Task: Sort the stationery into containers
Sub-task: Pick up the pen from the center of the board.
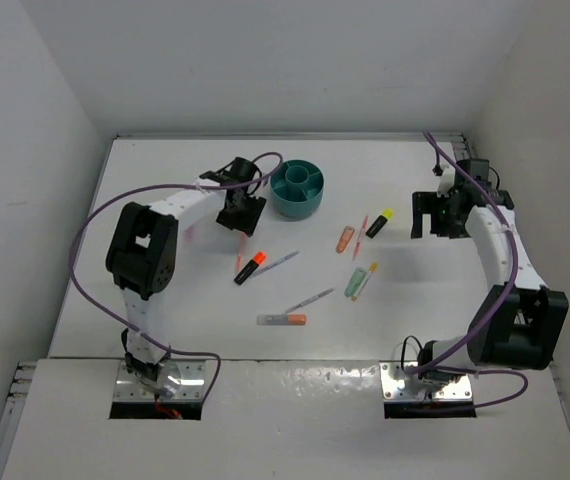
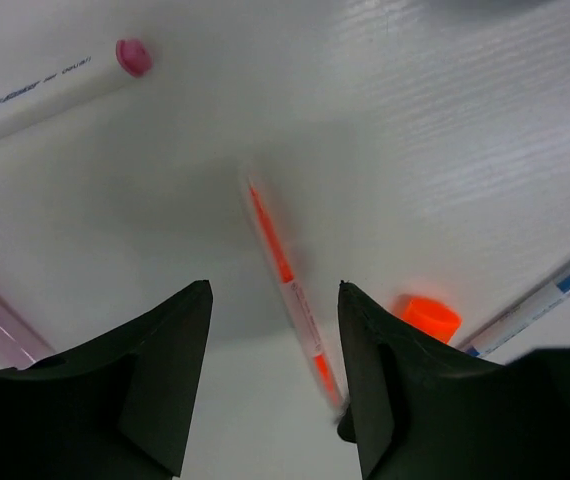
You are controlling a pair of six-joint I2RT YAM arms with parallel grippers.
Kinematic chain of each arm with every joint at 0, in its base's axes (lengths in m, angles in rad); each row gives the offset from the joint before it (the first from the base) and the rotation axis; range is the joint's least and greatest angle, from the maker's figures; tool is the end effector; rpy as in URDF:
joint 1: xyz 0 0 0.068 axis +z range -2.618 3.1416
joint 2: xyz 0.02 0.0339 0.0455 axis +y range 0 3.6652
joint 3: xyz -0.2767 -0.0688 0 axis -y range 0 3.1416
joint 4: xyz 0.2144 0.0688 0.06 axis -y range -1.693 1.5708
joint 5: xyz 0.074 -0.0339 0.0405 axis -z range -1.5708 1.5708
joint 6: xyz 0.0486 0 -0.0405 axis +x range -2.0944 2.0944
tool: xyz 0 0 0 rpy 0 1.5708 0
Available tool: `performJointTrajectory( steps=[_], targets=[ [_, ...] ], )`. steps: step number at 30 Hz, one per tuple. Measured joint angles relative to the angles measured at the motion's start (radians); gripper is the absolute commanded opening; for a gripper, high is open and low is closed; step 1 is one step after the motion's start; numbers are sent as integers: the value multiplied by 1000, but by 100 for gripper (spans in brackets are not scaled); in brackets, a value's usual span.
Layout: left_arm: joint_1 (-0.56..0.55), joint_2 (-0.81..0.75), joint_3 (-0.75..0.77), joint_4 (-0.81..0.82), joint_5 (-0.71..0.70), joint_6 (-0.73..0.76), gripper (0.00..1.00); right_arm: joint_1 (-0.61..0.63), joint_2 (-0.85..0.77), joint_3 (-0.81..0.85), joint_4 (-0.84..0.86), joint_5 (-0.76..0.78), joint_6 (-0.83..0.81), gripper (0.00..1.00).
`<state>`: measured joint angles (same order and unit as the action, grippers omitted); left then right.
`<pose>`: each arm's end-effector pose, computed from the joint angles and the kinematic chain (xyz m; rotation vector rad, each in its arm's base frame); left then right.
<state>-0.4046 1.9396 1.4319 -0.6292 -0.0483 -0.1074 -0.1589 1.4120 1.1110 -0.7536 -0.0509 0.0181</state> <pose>0.3574 -0.1505 0.2086 0.3867 2.6808 -0.0879 0.2564 -0.0386 0.2739 0.2143 2.6145 0.0179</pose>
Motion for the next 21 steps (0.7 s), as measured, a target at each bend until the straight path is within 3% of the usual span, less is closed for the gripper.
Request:
performJointTrajectory(
  steps=[5,13,17,21],
  targets=[
    [5,102,124,-53,18,-60,50,-3,7,1,-5,2,0,95],
    [27,190,163,-134,42,-106,43,-11,67,33,-16,6,0,95],
    [35,192,163,-154,42,-113,33,-19,86,47,-19,7,0,95],
    [43,198,167,-162,43,-114,16,-22,96,55,-19,7,0,95]
  ],
)
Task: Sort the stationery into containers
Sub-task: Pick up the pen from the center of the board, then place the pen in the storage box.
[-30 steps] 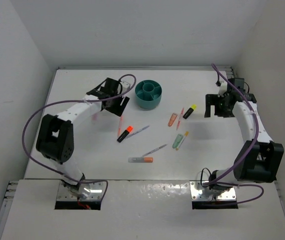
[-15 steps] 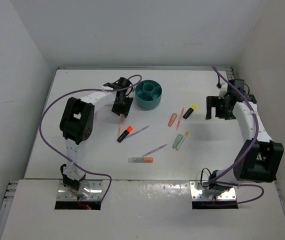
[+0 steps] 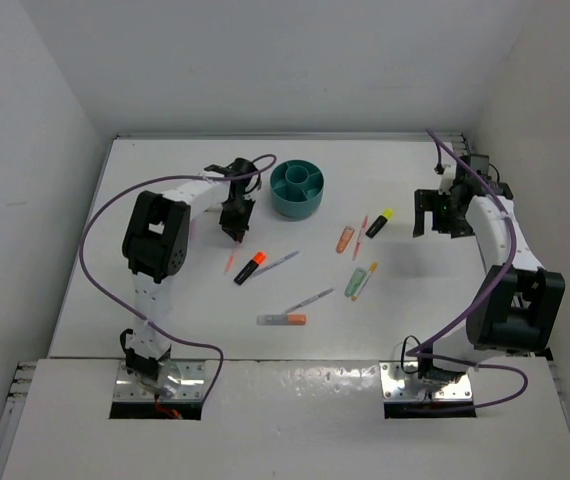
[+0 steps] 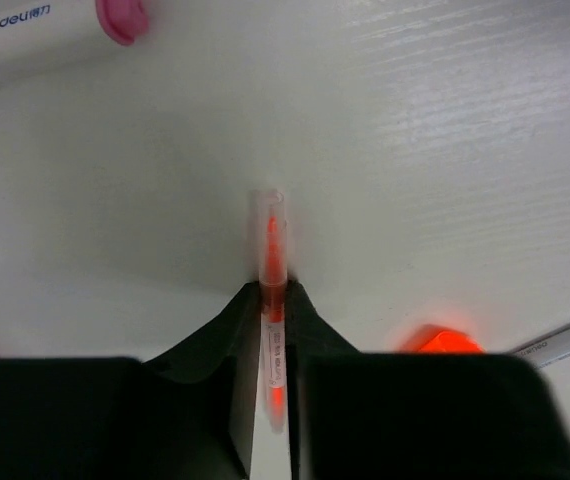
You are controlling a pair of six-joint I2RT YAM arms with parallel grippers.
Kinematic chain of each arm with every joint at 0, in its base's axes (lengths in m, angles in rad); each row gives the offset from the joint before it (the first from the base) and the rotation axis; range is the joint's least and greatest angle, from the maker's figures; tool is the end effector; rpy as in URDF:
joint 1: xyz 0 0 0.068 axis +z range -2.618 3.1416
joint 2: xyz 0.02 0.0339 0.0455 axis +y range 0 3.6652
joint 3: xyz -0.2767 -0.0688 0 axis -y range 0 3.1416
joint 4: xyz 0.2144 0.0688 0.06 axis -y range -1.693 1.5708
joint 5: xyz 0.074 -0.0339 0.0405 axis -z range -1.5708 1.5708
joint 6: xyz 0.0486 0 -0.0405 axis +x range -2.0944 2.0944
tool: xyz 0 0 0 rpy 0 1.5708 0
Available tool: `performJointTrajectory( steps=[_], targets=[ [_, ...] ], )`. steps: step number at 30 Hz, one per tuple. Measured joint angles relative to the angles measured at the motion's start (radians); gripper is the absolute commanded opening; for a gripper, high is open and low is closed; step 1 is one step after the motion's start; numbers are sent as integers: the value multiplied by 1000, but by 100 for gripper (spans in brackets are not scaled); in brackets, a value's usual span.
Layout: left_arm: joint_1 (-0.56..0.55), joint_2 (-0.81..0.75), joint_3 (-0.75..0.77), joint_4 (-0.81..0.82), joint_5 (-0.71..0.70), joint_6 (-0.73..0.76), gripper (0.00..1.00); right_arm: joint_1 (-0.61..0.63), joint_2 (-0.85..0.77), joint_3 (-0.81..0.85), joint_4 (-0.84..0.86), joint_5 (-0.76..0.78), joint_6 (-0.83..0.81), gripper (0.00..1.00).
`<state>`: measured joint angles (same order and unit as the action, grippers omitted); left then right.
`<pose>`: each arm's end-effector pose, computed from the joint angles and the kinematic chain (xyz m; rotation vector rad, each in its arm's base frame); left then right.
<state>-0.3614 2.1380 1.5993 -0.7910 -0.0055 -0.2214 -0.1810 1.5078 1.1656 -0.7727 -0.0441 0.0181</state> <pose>0.3862 -0.1457 0.1693 0.2024 2.9006 -0.0935 0.2745 -0.0481 0.2642 0.2531 2.6718 0.0083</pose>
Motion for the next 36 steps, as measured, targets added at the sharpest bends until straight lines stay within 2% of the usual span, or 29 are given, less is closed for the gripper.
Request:
performJointTrajectory(
  steps=[4,11,16,22,25,28,31,36],
  targets=[
    [5,17,29,-32,19,3,0,0,0,0,0,0,0,95],
    [18,18,40,-41,52,7,0,0,23,25,-10,-10,0,95],
    [25,-83,-37,66,90,36,0,0,32,51,-24,-31,0,93],
    [70,-451,-166,415,291,141,0,0,33,70,-27,-70,0,92],
    [87,-540,-148,641,434,193,0,0,44,82,-34,-84,1,92],
    [87,-499,-68,811,580,219,0,0,63,97,-34,-99,10,91],
    [84,-371,32,938,674,177,0,0,86,119,-34,-118,22,91],
    [80,-137,123,1088,737,55,0,0,133,173,-32,-145,47,91]
  ],
)
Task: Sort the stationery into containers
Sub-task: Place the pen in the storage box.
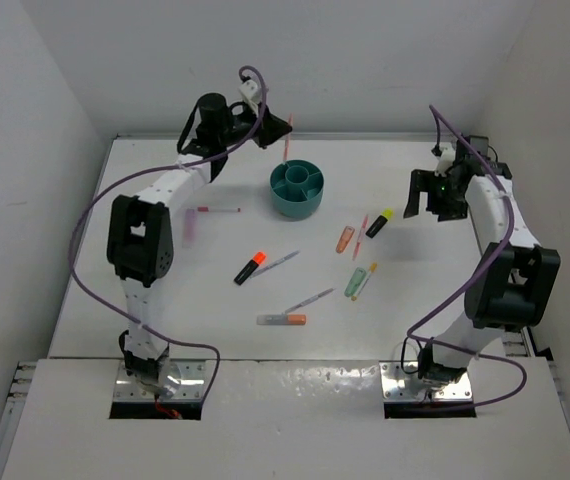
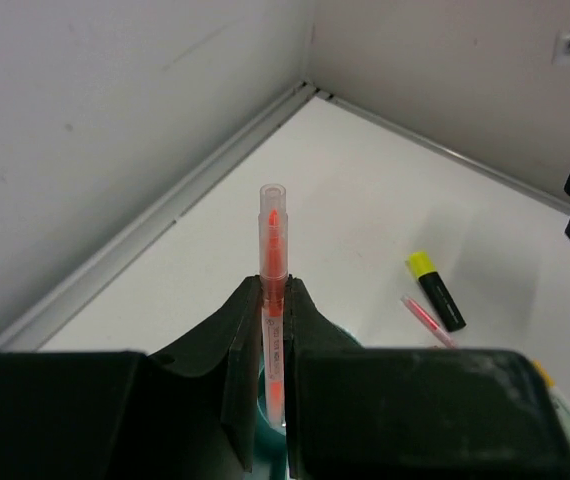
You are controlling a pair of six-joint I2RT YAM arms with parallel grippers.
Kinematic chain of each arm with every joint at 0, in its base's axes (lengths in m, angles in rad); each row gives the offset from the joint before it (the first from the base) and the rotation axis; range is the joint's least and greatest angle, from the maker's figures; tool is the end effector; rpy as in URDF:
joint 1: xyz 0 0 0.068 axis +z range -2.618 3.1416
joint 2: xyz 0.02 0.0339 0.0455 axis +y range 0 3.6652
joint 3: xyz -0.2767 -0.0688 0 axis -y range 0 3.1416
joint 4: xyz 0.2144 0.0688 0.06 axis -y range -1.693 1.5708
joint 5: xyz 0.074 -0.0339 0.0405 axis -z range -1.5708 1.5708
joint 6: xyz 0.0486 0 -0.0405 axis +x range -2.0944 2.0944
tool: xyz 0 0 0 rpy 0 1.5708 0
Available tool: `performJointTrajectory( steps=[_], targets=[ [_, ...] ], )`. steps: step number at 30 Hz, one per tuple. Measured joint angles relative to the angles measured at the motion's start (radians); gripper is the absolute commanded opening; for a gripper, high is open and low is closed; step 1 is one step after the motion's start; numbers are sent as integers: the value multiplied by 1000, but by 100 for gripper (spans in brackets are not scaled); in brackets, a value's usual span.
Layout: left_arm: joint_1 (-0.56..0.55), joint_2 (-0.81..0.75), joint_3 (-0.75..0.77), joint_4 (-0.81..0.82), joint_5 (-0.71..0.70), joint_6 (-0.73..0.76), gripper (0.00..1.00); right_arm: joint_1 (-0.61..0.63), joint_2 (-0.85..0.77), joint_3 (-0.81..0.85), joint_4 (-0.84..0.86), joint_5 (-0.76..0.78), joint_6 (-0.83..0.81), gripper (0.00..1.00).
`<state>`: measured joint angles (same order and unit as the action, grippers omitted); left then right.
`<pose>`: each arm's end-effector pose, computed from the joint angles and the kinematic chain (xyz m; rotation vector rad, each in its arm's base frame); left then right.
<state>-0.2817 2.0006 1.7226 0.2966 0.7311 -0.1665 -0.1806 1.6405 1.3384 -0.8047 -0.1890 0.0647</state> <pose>0.4406 -0.1613 0.3659 0.6793 1.4836 -0.9115 0.3128 -0.0478 0.2742 0.2663 2.6475 0.2153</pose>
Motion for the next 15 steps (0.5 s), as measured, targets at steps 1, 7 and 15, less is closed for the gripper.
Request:
performJointTrajectory(
  steps=[1,7,15],
  targets=[
    [-1,40,8,23,6,-23,0,0,10,9,3,-5,6,91],
    [-19,174,63,129,23,-149,0,13,53,45,11,-22,23,90],
    [-40,192,80,210,43,-212,0,46,79,68,6,-38,22,91]
  ],
)
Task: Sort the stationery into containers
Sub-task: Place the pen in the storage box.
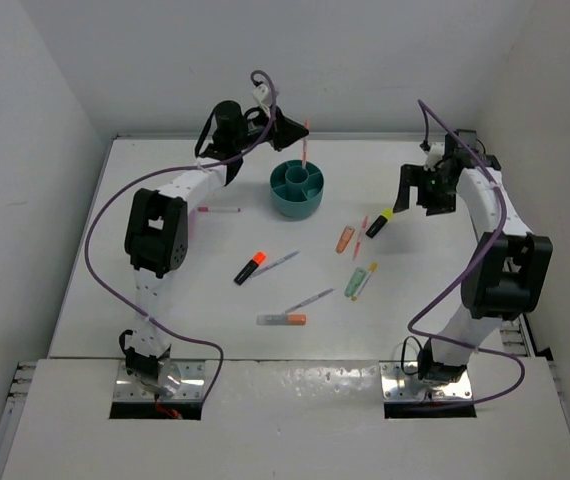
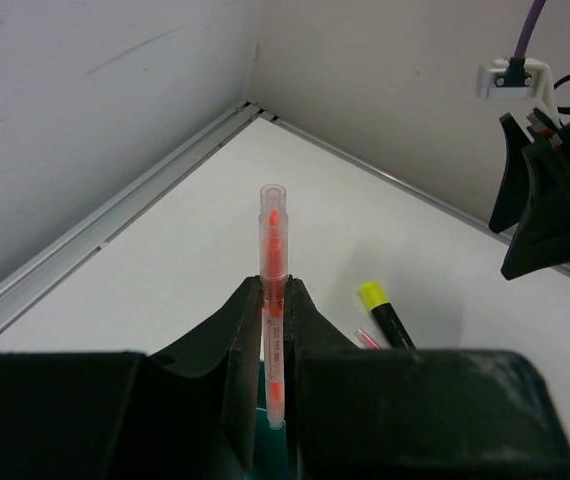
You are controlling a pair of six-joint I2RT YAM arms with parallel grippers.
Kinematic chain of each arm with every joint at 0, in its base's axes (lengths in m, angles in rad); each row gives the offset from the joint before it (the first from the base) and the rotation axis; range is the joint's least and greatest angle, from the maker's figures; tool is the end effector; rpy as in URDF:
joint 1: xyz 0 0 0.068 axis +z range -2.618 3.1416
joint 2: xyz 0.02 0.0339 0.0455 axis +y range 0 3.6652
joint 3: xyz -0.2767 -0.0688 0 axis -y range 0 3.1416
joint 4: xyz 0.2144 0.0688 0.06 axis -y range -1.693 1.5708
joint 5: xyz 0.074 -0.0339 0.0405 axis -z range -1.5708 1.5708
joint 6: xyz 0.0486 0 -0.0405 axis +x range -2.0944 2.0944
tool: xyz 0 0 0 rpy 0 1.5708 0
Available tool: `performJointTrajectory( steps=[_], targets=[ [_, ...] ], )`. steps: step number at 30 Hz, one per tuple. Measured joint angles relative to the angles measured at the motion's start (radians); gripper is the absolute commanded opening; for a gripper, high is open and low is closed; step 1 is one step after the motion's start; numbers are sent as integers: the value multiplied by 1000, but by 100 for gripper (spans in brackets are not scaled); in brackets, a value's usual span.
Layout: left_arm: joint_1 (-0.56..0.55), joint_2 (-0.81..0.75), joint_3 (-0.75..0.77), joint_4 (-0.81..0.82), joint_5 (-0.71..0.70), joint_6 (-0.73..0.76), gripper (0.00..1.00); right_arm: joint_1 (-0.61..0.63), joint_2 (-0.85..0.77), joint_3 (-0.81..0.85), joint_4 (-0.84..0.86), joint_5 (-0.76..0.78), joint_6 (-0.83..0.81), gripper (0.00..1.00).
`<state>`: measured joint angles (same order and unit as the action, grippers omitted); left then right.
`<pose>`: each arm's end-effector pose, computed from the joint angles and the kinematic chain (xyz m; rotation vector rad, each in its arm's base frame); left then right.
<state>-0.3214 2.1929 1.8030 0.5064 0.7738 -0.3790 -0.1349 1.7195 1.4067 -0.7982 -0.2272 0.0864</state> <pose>0.4735 -0.1935 0.3250 0.6214 1.4672 -1.1130 0.3357 -0.0345 0.2695 0.2234 2.6545 0.2886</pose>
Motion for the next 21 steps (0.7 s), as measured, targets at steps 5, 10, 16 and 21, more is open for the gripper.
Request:
performJointTrajectory(
  steps=[5,10,16,21],
  targets=[
    [4,0,-23,-29,8,16,13,22,37,67,2,-23,4,88],
    [4,0,-28,-121,4,75,30,62,83,113,15,-16,60,83],
    [5,0,-35,-196,-15,142,60,125,185,162,29,-16,182,74],
    [15,-11,-35,-270,-36,190,62,166,265,182,31,-27,268,59]
  ],
)
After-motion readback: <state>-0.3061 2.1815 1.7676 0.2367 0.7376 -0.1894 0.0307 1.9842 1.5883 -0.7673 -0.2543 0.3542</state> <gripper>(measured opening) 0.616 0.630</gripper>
